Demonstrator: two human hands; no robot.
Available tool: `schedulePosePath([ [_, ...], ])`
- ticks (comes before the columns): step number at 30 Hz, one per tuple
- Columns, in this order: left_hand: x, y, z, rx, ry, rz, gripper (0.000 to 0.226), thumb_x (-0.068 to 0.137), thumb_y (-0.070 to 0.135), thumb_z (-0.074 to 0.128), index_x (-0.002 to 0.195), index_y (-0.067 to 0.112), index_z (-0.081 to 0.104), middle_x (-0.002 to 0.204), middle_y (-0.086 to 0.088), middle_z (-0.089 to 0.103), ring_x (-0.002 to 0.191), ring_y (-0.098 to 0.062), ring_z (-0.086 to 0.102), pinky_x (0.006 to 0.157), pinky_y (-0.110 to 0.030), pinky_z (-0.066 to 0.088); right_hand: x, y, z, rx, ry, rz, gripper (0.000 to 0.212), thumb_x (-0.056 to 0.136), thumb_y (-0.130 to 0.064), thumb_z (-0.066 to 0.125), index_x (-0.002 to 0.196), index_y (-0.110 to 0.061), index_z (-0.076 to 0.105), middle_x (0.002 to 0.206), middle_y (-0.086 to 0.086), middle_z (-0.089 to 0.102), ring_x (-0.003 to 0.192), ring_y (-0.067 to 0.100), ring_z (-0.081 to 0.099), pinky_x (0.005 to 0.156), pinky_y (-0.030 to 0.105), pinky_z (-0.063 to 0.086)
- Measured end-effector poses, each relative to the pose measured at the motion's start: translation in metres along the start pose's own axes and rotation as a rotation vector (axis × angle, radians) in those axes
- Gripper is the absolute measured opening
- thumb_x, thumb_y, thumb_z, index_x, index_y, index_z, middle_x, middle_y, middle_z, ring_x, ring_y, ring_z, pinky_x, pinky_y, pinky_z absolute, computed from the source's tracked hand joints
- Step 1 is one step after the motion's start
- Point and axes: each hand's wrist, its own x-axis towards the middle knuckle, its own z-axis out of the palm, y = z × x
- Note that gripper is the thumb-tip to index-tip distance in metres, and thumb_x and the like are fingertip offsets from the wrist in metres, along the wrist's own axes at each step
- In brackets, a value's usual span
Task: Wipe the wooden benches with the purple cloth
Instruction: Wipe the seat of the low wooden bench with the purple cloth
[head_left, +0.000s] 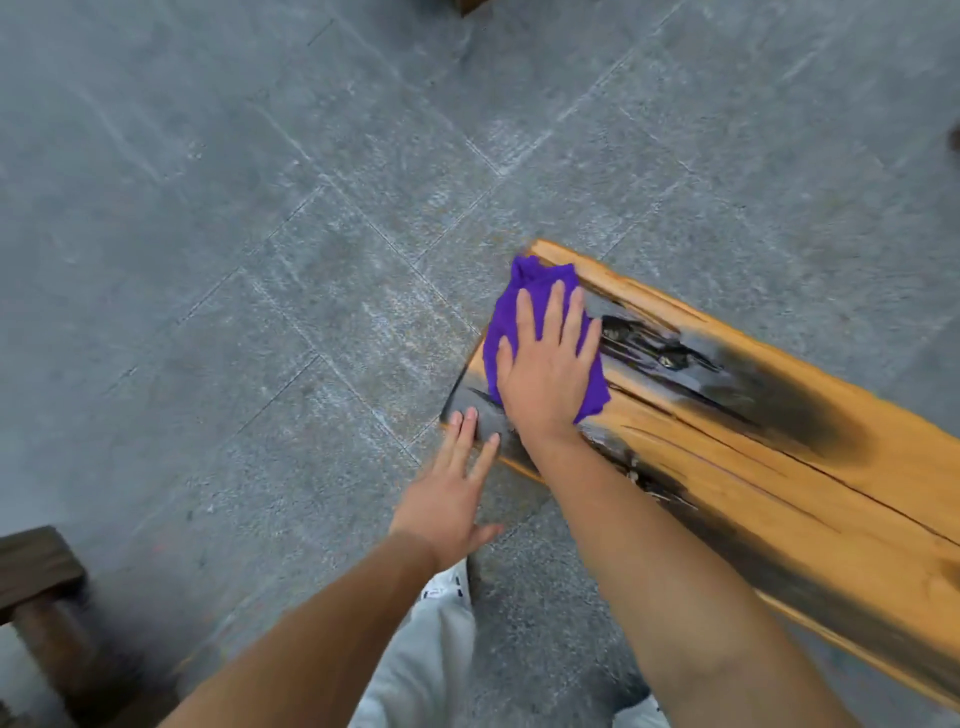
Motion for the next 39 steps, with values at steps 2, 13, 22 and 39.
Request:
schedulePosePath([
  [2, 0.005, -0.018, -0.014, 0.009, -0.038, -0.059, 0.112, 0.084, 0.065, 0.061, 0.160, 0.023, -0.009, 0.160, -0.011, -0.039, 0.149, -0.028, -0.033, 0.118, -0.041, 0.031, 0.002, -0.026, 0.009, -0.013, -0.019, -0.130, 0.064, 0.101, -0.048, 0.041, 0.161, -0.028, 0.028, 0.171, 0.014, 0.019, 0.158, 0.037, 0.013, 0.122, 0.063, 0.017],
  [13, 0.008, 0.023, -0.012, 0.115, -0.015, -0.392, 0.098, 0.094, 0.056, 0.047, 0.158, 0.003, -0.006, 0.165, -0.025, -0.016, 0.154, -0.040, -0.010, 0.124, -0.056, 0.007, -0.150, 0.159, -0.007, -0.085, -0.123, 0.344, 0.062, 0.102, -0.045, 0.052, 0.160, -0.032, 0.032, 0.169, 0.015, 0.022, 0.154, 0.042, 0.024, 0.116, 0.066, 0.028],
  [22, 0.009, 0.131, -0.006, -0.070, 0.100, -0.539, 0.081, 0.092, 0.046, 0.053, 0.158, 0.010, 0.023, 0.168, -0.019, -0.001, 0.155, -0.036, -0.005, 0.122, -0.061, 0.007, -0.270, 0.333, -0.036, -0.089, -0.161, 0.827, 0.057, 0.105, -0.036, 0.048, 0.160, -0.034, 0.031, 0.170, 0.011, 0.019, 0.146, 0.042, 0.031, 0.105, 0.058, 0.037],
  [39, -0.113, 0.360, -0.207, -0.960, 0.243, -0.235, 0.077, 0.089, 0.035, 0.074, 0.151, 0.007, 0.037, 0.148, -0.015, 0.047, 0.137, -0.026, 0.046, 0.116, -0.033, 0.032, -0.278, 0.239, -0.349, 0.689, -0.020, 0.167, 0.044, 0.070, -0.019, 0.075, 0.113, -0.024, 0.075, 0.133, -0.001, 0.064, 0.120, 0.024, 0.057, 0.106, 0.033, 0.043],
])
